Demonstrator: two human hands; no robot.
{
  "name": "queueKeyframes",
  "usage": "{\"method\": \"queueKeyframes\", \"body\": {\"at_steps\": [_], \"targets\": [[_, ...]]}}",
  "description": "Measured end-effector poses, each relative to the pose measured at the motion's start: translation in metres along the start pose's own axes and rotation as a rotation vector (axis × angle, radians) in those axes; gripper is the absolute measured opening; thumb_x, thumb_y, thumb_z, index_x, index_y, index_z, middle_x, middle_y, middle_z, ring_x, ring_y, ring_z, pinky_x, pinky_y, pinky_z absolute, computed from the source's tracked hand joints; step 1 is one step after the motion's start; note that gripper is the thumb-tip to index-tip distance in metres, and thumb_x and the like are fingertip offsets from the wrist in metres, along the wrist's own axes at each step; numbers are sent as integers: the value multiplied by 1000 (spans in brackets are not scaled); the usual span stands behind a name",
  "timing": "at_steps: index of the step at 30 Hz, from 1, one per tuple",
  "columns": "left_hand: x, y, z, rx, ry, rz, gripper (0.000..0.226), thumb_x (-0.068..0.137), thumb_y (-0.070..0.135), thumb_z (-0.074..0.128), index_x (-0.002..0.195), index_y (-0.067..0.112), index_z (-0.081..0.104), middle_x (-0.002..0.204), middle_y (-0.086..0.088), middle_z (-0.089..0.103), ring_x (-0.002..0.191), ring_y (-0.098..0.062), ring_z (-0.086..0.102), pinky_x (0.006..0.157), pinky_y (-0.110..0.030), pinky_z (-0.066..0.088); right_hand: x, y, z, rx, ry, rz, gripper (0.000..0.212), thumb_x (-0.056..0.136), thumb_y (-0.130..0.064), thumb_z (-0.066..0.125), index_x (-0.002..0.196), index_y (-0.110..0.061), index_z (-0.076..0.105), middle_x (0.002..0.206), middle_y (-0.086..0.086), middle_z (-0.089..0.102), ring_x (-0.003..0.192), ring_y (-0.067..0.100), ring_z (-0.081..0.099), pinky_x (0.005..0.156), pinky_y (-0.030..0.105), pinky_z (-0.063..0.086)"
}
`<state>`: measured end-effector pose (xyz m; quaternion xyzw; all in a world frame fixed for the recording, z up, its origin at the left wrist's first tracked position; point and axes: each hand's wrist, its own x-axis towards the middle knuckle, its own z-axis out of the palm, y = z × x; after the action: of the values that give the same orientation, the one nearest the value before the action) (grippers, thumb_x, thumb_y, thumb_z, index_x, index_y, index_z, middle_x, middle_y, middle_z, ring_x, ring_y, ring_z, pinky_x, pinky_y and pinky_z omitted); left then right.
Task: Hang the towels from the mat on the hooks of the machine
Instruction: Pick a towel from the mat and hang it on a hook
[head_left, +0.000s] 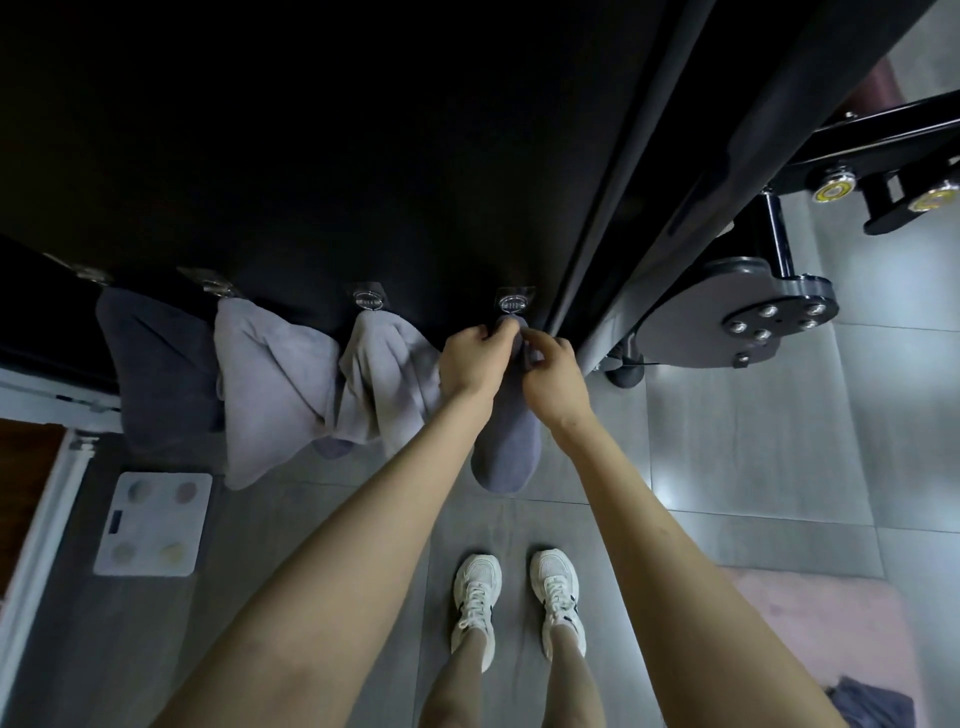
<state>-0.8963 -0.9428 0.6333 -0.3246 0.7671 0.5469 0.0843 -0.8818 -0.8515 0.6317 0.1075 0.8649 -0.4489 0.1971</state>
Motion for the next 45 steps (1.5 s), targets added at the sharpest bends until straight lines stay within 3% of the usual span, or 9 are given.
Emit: {"method": "queueKeyframes", "body": {"at_steps": [7, 12, 15, 18, 21, 27, 34, 42, 45], "targets": [[-6, 5, -14, 26, -11, -26, 36, 82, 44, 58, 59, 17, 56, 51, 0, 50, 59, -24, 52, 56, -29, 38, -17, 13, -8, 79, 115, 5, 25, 89, -35, 49, 111, -25, 57, 116, 2, 60, 99, 23, 60, 85, 42, 51], [-25, 12, -26, 119, 61, 70, 27, 82, 30, 56, 58, 18, 53, 59, -2, 56, 62, -21, 54, 55, -31, 40, -44, 21, -37, 178, 149, 76, 39, 81, -11, 41, 115, -17, 58, 113, 3, 63, 104, 24, 58, 89, 43, 49], [-50, 20, -23, 161, 40, 113, 19, 83, 23, 56, 66, 27, 48, 81, -4, 61, 78, -21, 58, 73, -36, 49, -63, 41, -62, 181, 186, 147, 42, 79, 0, 39, 111, -15, 62, 108, 4, 65, 103, 24, 59, 89, 44, 49], [-82, 31, -1, 261, -137, 189, 7, 85, 18, 54, 84, 25, 56, 85, 3, 58, 81, -16, 53, 79, -32, 45, -87, 72, -93, 217, 204, 237, 34, 78, 2, 42, 92, -20, 64, 90, 2, 66, 93, 27, 63, 87, 45, 51], [-117, 46, 40, 395, -394, 238, 18, 82, 14, 54, 65, 21, 54, 63, 4, 55, 70, -23, 54, 65, -30, 40, -119, 109, -130, 216, 212, 346, 28, 79, -2, 46, 82, -25, 62, 83, 3, 68, 82, 26, 66, 84, 42, 54], [-194, 94, 149, 568, -878, 394, 9, 76, 19, 58, 67, 20, 60, 78, -4, 67, 84, -28, 65, 83, -38, 51, -196, 194, -202, 230, 306, 539, 23, 84, -10, 43, 90, -19, 64, 81, 3, 70, 72, 21, 67, 76, 32, 52], [-310, 137, 303, 797, -1338, 651, 24, 91, 7, 51, 69, 18, 51, 68, -4, 57, 63, -18, 55, 63, -19, 48, -287, 292, -280, 427, 484, 779, 23, 86, -9, 41, 95, -13, 62, 81, 6, 67, 62, 17, 62, 48, 23, 45], [-420, 178, 466, 1038, -1433, 963, 10, 92, 18, 52, 90, 12, 60, 83, -8, 66, 77, -20, 62, 64, -24, 41, -350, 403, -376, 649, 706, 935, 19, 87, -10, 42, 81, -16, 59, 74, 12, 64, 56, 22, 55, 48, 29, 43], [-462, 196, 533, 1011, -1512, 957, 12, 92, 17, 51, 81, 16, 56, 78, -7, 64, 70, -21, 59, 64, -25, 42, -362, 449, -413, 699, 787, 1002, 20, 85, -3, 41, 76, 3, 58, 69, 19, 60, 54, 26, 53, 49, 36, 42]]}}
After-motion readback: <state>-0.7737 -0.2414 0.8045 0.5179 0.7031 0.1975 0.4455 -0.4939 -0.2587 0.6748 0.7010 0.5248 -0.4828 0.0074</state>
